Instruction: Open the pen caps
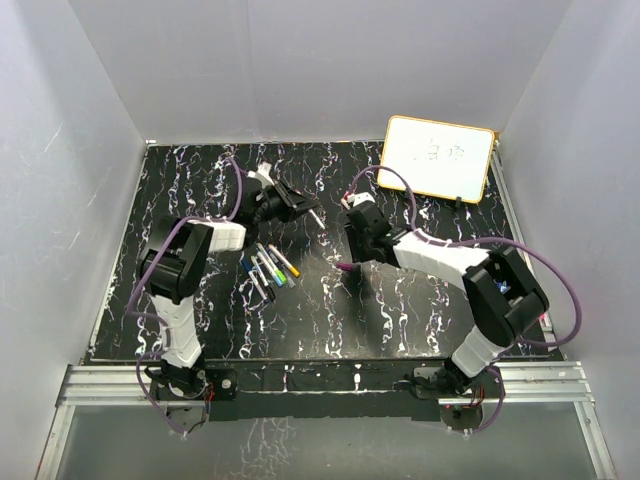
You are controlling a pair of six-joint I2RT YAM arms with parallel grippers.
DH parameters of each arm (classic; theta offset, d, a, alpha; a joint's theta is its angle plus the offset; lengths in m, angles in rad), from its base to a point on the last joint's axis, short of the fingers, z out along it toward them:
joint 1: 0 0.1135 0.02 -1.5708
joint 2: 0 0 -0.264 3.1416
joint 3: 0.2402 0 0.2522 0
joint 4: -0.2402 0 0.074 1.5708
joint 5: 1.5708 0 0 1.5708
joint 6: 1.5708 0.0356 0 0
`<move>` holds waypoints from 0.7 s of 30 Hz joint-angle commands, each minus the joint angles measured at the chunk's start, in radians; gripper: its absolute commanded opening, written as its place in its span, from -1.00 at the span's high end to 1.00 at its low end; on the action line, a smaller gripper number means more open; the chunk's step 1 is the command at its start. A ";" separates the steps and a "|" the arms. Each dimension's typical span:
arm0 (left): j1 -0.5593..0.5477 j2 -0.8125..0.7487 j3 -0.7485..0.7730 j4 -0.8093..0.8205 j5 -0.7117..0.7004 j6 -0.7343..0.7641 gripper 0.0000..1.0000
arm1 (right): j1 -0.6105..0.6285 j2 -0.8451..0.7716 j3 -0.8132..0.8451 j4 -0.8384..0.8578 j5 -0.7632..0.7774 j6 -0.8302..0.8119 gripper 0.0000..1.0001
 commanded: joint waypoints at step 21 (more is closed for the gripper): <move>-0.087 0.242 0.203 -0.083 -0.035 -0.057 0.82 | -0.064 -0.254 0.038 0.018 0.058 -0.013 0.39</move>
